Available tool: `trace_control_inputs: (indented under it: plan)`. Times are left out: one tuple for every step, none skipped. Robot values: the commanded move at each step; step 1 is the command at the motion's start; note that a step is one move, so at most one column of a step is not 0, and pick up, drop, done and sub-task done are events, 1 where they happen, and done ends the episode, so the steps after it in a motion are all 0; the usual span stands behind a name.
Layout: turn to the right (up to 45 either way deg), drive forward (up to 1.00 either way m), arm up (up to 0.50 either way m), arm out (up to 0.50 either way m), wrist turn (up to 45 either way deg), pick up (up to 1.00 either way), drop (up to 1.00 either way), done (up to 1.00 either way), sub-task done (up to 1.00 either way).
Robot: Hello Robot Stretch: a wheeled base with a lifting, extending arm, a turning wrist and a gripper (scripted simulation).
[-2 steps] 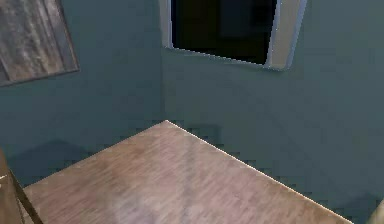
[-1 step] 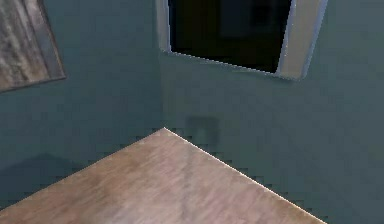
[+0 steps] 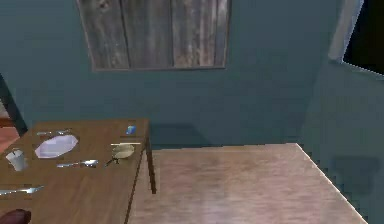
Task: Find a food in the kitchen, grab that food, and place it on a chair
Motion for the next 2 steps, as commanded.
trace_control_inputs:
  plan:
    - [0.0, 0.90, 0.00, 0.00, 0.0, 0.00, 0.00, 0.00, 0.00]
    - [-3.0, 0.00, 0.00, 0.00, 0.0, 0.00, 0.00, 0.00, 0.00]
